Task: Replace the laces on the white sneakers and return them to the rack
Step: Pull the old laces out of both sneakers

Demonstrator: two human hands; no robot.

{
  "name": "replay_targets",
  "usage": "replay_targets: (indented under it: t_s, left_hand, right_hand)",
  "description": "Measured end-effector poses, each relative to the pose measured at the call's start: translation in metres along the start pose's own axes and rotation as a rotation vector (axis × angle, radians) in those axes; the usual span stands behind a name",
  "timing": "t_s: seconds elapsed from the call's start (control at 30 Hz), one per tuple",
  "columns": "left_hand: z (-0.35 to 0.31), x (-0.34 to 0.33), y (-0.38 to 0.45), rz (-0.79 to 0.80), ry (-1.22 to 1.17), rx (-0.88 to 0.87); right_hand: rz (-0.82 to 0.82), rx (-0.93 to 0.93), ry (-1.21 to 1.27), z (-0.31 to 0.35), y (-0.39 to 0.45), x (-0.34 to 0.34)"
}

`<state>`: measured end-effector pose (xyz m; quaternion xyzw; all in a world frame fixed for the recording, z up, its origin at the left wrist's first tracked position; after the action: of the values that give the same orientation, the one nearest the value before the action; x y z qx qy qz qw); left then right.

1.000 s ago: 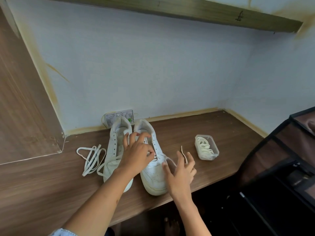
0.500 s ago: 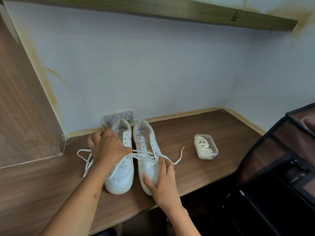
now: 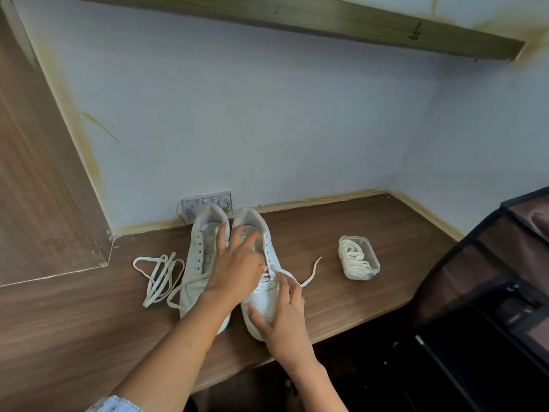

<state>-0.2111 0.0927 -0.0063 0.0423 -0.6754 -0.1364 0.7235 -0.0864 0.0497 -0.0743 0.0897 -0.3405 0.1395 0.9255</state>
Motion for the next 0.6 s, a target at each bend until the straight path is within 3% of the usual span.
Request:
replay_targets:
  t_s: [0.13, 0.27, 0.33, 0.4, 0.47, 0.5, 0.6]
  left_hand:
    - [0.012, 0.012, 0.002, -0.177, -0.161, 0.07]
    - [0.055, 0.027, -0.007, -0.36, -0.474, 0.519]
    - [0.075, 0.027, -0.014, -0.363, -0.624, 0.766]
    - [0.083, 0.02, -0.02, -0.304, -0.663, 0.896]
    - [0.081, 0.013, -0.022, -0.272, -0.632, 0.85]
    - [0.079, 0.011, -0.02, -0.281, -0.607, 0.744]
    - [0.057, 0.009, -0.007, -0.247, -0.457, 0.237]
  right_hand:
    - [-0.011, 0.009, 0.0, -0.001, 0.0, 0.001]
    - [0.006, 0.013, 0.001, -0.001, -0.001, 0.004]
    - [0.012, 0.019, 0.001, 0.0, -0.001, 0.003]
    - [0.014, 0.018, 0.001, 0.0, 0.0, 0.002]
    - [0.01, 0.015, 0.002, 0.0, 0.0, 0.002]
    - [0.008, 0.014, 0.002, 0.0, 0.0, 0.002]
    - [0.011, 0.013, -0.003, 0.001, 0.001, 0.002]
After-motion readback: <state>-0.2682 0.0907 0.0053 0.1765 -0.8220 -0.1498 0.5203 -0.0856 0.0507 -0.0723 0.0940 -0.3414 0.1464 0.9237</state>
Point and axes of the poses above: each hand's wrist, its own y-axis towards the middle knuckle, its own x-axis out of the back of the hand, z = x × y, the point moved 3 cm from there along y, towards the middle knuckle, and after that the axes turned 9 degrees about z, right-handed, at the moved point
